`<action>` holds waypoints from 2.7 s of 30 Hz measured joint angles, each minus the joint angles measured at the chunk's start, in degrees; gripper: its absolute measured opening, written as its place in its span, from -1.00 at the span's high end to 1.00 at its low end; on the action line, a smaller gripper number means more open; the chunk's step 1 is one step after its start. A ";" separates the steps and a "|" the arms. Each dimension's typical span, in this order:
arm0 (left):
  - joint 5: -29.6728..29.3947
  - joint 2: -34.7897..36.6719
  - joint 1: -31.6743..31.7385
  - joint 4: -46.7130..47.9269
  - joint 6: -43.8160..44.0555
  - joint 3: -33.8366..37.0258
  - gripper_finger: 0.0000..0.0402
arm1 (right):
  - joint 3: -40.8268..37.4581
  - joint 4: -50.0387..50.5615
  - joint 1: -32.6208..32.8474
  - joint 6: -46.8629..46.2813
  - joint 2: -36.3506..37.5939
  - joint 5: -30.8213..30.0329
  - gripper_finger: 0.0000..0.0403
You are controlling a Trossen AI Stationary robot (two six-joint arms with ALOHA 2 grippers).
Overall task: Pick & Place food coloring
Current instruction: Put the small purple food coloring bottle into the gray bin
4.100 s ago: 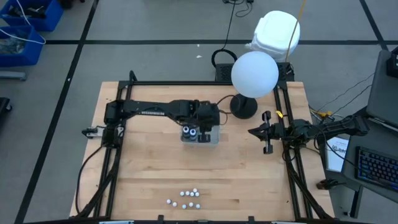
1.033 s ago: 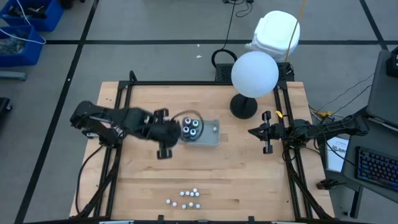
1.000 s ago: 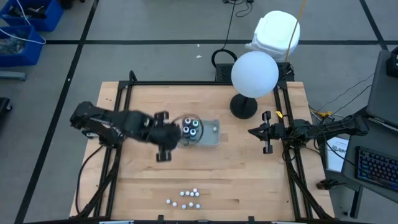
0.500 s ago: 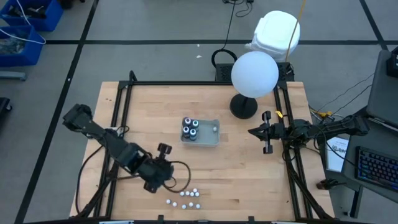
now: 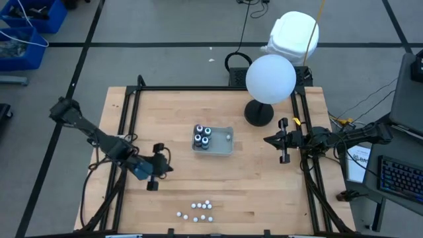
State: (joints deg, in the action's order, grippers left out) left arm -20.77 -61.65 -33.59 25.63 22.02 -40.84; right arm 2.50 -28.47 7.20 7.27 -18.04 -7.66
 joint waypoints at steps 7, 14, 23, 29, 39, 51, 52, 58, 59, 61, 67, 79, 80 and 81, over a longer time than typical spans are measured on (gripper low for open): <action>-1.84 0.50 -0.13 -19.97 -9.03 12.30 0.98 | 0.00 0.00 0.00 -0.23 0.00 0.00 1.00; -1.82 0.51 0.37 -36.49 -17.97 18.60 0.90 | 0.00 0.00 0.00 0.11 0.00 0.00 1.00; -1.77 0.50 0.55 -40.33 -14.82 20.61 0.96 | 0.00 0.00 0.00 0.39 0.00 -0.11 1.00; -1.75 0.50 0.55 -40.24 -10.79 20.61 0.84 | 0.00 0.00 0.00 -0.36 0.01 -0.15 1.00; -1.73 0.50 0.55 -37.98 -12.79 20.61 0.82 | 0.00 0.00 0.01 -0.62 0.00 -0.13 1.00; -1.70 0.50 0.56 -37.34 -15.76 20.61 0.81 | 0.00 0.00 0.00 -1.12 0.00 -0.11 1.00; -1.71 0.50 0.56 -37.34 -15.76 20.61 0.81 | 0.00 0.00 0.00 -1.12 0.00 -0.11 1.00; -1.77 0.50 0.57 -37.34 -15.77 20.61 0.81 | 0.00 0.00 0.02 -1.11 0.01 -0.09 1.00; -1.79 0.50 0.55 -37.34 -15.78 20.61 0.81 | 0.00 0.00 0.02 -1.10 0.00 -0.09 1.00; -1.80 0.50 0.57 -37.35 -15.79 20.61 0.81 | 0.00 0.00 0.01 -1.10 0.00 -0.09 1.00; -1.86 0.48 0.56 -38.31 -14.96 20.61 0.81 | 0.00 0.00 0.02 -1.10 0.00 -0.09 1.00; 5.66 -12.63 -3.76 -36.63 -9.54 11.17 0.95 | 0.00 0.00 0.01 -1.27 0.01 -0.04 1.00; 6.13 -13.79 -3.97 -36.29 -8.06 10.06 0.92 | 0.00 0.00 0.02 -1.66 0.02 -0.04 1.00; 6.55 -14.86 -4.23 -35.73 -6.35 9.00 0.90 | 0.00 0.02 0.02 -1.91 0.02 -0.02 1.00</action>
State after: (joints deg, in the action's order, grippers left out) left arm -14.22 -76.51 -37.82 -10.10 15.67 -31.84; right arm 2.50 -28.44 7.22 5.36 -18.02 -7.69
